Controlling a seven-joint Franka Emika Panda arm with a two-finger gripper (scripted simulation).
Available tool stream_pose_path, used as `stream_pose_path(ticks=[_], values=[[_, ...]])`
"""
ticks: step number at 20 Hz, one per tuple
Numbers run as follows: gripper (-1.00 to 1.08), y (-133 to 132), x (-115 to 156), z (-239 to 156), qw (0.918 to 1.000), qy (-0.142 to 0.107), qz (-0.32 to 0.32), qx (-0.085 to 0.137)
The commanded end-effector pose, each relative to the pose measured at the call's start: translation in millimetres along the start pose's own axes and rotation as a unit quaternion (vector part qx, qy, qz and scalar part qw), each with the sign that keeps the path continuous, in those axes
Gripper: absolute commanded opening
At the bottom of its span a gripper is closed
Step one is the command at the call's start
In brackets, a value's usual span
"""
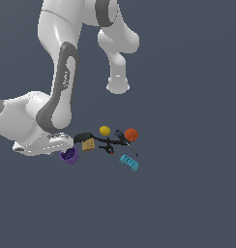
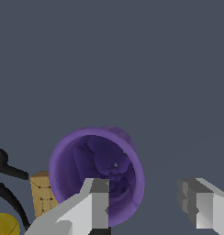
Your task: Pick up a designated object from a clutter of objects.
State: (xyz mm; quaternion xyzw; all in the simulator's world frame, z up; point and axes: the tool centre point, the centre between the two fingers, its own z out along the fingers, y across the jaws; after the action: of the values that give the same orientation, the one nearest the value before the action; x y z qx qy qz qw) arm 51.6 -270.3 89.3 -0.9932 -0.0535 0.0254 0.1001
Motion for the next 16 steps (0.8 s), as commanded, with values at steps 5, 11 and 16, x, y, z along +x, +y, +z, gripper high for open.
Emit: stream_pose_path(ticks=[5, 11, 16], values=[[0.28, 0, -1, 23, 1.0, 0.0, -0.001, 0.001], [-1.0, 0, -1, 25, 1.0, 0.0, -0.001, 0.001], [-1.0, 0, -1, 25, 1.0, 0.0, -0.001, 0.001]])
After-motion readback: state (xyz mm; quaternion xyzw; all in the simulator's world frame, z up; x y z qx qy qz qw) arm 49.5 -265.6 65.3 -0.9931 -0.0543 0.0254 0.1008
